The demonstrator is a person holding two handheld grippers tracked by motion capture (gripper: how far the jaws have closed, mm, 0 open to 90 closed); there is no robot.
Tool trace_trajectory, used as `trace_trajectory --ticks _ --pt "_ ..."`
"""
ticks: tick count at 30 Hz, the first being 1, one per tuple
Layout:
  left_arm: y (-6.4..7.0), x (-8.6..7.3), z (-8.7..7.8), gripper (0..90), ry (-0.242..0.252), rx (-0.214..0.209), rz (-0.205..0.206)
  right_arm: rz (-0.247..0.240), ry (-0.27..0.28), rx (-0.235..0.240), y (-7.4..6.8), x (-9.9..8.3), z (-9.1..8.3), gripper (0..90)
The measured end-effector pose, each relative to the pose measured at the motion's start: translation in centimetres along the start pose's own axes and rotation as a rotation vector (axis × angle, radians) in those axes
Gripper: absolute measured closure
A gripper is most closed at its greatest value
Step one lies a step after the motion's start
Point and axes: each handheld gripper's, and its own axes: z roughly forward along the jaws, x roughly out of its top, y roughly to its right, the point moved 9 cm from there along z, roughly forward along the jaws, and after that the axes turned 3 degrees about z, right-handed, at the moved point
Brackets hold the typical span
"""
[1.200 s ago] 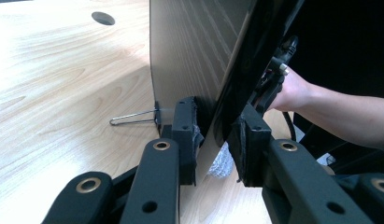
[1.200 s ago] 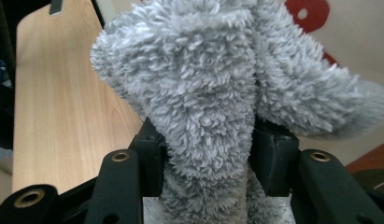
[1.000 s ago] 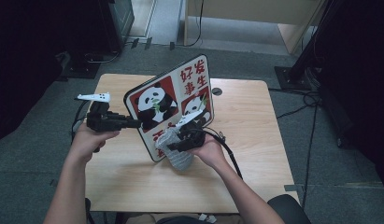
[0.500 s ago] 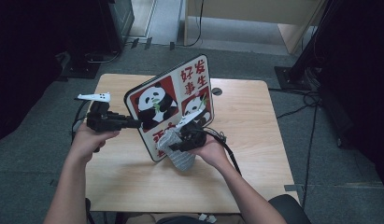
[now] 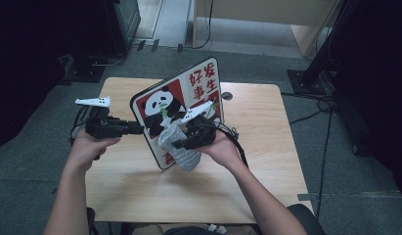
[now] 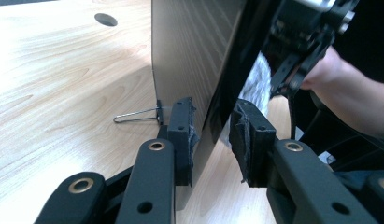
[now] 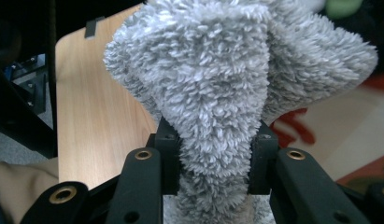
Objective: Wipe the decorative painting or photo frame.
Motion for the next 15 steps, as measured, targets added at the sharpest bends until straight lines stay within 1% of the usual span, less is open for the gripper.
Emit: trace_trajectory --ticks 2,4,7,10,11,14,15 --pt "-0.1 0.1 -0.6 70.4 0.021 0.000 -0.007 -0.012 0.007 -0.005 -0.2 1.1 -0.6 65.5" --pt "-0.1 0.0 -0.9 71.3 0.021 0.003 -0.003 -0.026 0.014 -0.007 -0.5 2.2 -1.2 65.4" --pt "-0.3 -0.2 -1.2 72.1 0.006 0.011 -0.005 -0.044 0.025 -0.004 -1.1 4.0 -1.9 65.0" --pt "-0.4 -0.2 -1.7 73.0 0.021 0.009 -0.015 -0.063 0.026 -0.005 -1.6 5.6 -2.6 64.8" --pt "-0.5 -0.2 -1.8 73.2 0.019 0.013 -0.013 -0.069 0.029 -0.004 -1.8 6.2 -2.8 64.9" --pt "-1.0 -0.2 -1.8 72.2 0.015 0.047 -0.024 -0.084 0.038 -0.012 -2.4 7.8 -3.4 64.7" --pt "-1.0 -0.1 -1.7 72.1 0.016 0.047 -0.021 -0.095 0.042 -0.015 -2.6 8.3 -3.6 64.4"
